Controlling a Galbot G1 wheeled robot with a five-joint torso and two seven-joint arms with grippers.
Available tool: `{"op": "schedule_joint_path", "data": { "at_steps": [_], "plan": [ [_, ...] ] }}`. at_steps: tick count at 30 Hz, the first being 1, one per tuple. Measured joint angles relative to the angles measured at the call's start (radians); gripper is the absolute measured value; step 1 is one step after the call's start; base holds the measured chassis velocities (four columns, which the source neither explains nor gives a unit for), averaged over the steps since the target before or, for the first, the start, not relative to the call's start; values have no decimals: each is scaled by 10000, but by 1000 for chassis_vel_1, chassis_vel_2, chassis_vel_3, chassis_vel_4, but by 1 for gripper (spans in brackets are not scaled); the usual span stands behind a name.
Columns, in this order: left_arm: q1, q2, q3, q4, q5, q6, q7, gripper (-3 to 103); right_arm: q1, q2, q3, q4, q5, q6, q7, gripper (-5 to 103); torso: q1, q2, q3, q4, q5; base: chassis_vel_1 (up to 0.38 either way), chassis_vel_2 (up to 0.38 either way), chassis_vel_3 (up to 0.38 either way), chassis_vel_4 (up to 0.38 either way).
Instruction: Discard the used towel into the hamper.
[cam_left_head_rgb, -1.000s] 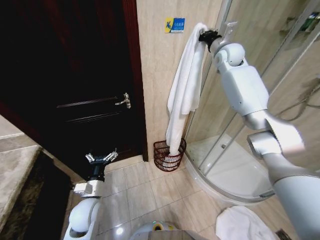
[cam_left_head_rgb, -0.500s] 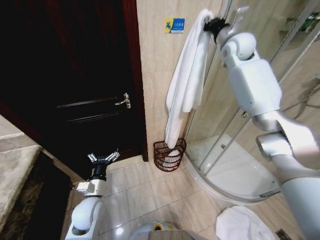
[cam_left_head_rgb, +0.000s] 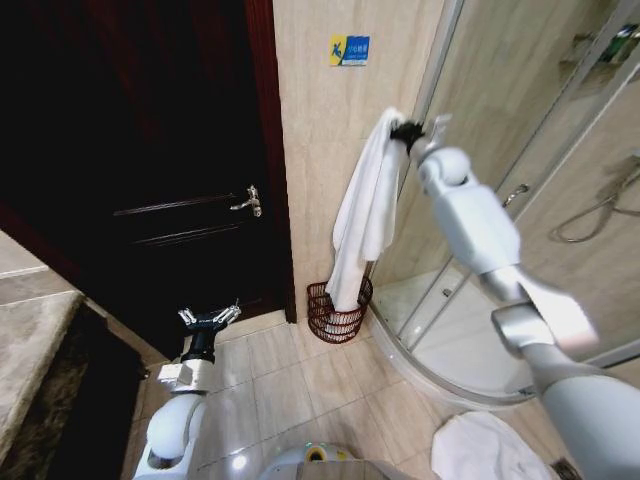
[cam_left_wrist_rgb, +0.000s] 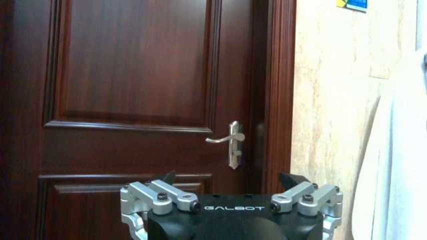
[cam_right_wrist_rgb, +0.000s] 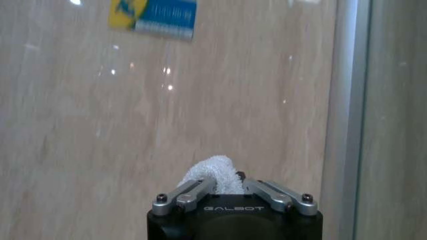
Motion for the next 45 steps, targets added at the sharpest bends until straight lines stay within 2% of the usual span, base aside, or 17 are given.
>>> {"op": "schedule_joint_path", "data": {
  "at_steps": [9, 15, 19, 26, 27, 29, 35, 45],
  "plan": [
    [26, -94, 3, 180, 43, -210, 7, 100, -997, 424, 390, 119, -336, 221, -18, 3, -1, 0, -1, 1, -5, 0, 0, 0, 0],
    [77, -168, -12, 225, 47, -305, 116, 100, -1304, 632, 473, 117, -235, 375, -6, 3, -1, 1, -2, 0, -4, 0, 0, 0, 0],
    [123, -233, -10, 226, 74, -316, 139, 100, -1552, 1017, 552, -188, 5, 924, -87, 3, -1, 0, -1, -1, 0, 0, 0, 0, 0],
    [176, -249, 1, 217, 141, -316, 141, 100, -1665, 1489, 645, -402, 278, 1287, -85, 3, -76, -142, -73, 1, -5, 0, 0, 0, 0],
    [202, -249, 0, 158, 144, -316, 141, 100, -1697, 1744, 757, -662, 279, 1551, -57, 3, -144, -296, -151, 2, -4, 0, 0, 0, 0],
    [207, -246, -4, 145, 143, -316, 141, 100, -1716, 1786, 783, -701, 275, 1594, -46, 3, -162, -332, -172, 3, -3, 0, 0, 0, 0],
    [212, -236, 4, 116, 172, -317, 142, 100, -2000, 2115, 1186, -989, 64, 1952, 37, 3, -406, -846, -439, -4, -2, 0, 0, 0, 0],
    [332, -289, -19, 4, 247, -316, 146, 100, -2012, 2536, 1431, -1357, 63, 2503, -196, 3, -676, -1430, -756, 1, -2, 0, 0, 0, 0]
  ]
}}
